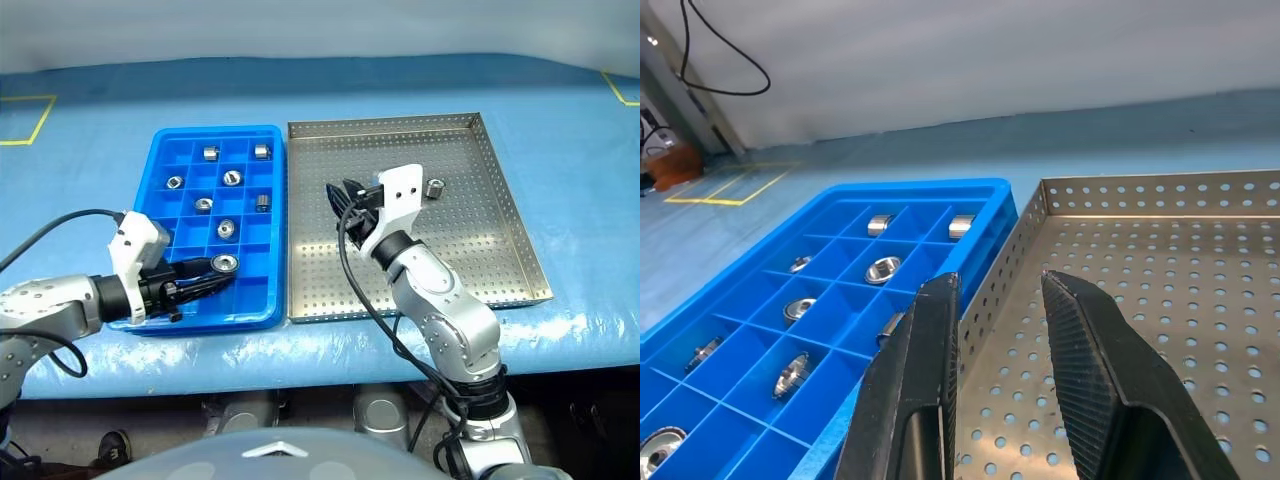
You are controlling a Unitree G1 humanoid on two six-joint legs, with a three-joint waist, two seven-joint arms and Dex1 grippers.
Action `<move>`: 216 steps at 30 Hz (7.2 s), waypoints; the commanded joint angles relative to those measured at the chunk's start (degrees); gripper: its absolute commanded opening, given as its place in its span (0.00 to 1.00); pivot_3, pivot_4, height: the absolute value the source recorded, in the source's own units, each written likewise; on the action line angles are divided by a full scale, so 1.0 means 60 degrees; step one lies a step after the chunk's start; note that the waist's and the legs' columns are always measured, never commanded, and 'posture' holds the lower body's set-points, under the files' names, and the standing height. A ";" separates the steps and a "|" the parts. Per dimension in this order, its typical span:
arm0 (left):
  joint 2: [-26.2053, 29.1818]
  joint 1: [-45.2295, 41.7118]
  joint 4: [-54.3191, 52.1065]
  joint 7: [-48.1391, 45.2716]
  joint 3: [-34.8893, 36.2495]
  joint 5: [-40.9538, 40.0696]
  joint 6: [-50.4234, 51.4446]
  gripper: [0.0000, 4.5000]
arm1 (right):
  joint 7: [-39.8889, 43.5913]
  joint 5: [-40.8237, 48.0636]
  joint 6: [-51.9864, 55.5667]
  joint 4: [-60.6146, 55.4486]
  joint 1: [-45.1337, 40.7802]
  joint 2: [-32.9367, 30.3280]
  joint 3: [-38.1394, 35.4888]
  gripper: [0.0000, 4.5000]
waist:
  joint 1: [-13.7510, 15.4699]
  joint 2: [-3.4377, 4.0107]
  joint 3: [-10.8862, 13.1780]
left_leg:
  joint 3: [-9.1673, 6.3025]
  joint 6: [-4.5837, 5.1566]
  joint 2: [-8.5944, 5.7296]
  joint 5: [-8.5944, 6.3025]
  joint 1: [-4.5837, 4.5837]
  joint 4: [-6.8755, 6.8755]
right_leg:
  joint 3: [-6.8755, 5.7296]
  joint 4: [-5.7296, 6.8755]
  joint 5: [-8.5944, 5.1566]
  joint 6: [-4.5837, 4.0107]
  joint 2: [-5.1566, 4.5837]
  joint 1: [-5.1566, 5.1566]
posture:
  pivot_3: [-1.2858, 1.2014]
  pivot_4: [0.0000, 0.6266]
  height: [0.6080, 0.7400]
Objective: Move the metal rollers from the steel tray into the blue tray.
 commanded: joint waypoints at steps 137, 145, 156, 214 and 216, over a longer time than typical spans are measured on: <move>-1.1079 -1.1202 1.9139 0.6565 -0.1868 0.8711 -0.8900 0.51 | -0.1279 -0.5701 0.1690 -0.3929 0.4608 0.1551 -0.0319 0.32 | -0.4769 -0.0042 -0.0040 | 0.0136 0.0150 -0.0066 -0.0094 0.0094 0.0133 | 0.0132 -0.0009 0.0018 0.0206 -0.0045 0.0154 | 0.28 0.24 1.00; -1.0962 -1.1341 1.9114 0.6015 -0.1787 0.8607 -0.8855 0.48 | -0.1132 -0.5749 0.1560 -0.3577 0.4101 0.1464 -0.0307 0.32 | -0.4746 -0.0049 -0.0038 | 0.0138 0.0150 -0.0066 -0.0094 0.0096 0.0133 | 0.0134 -0.0008 0.0019 0.0206 -0.0046 0.0156 | 0.29 0.24 1.00; -1.0866 -1.1382 1.9082 0.5937 -0.1855 0.8689 -0.8827 0.38 | -0.0983 -0.5808 0.1454 -0.3381 0.3852 0.1389 -0.0343 0.32 | -0.4728 -0.0054 -0.0039 | 0.0138 0.0150 -0.0066 -0.0095 0.0103 0.0131 | 0.0135 -0.0010 0.0019 0.0207 -0.0046 0.0164 | 0.30 0.24 1.00; -0.0967 -0.3460 0.3099 -0.2482 -0.3524 0.5830 -0.2513 0.38 | 0.2348 -0.4459 0.0589 -0.0383 0.0888 0.0024 0.0996 0.32 | -0.0185 -0.0078 -0.0010 | 0.0143 0.0135 -0.0018 -0.0100 0.0117 0.0115 | 0.0124 0.0021 0.0039 0.0080 -0.0017 0.0119 | 0.46 0.24 1.00; -0.0904 -0.3473 0.3179 -0.2525 -0.3596 0.5870 -0.2551 0.38 | 0.2200 -0.4491 0.0562 -0.0400 0.0953 0.0080 0.0933 0.32 | -0.0265 -0.0079 -0.0010 | 0.0144 0.0135 -0.0019 -0.0100 0.0116 0.0116 | 0.0125 0.0021 0.0039 0.0080 -0.0017 0.0119 | 0.46 0.24 1.00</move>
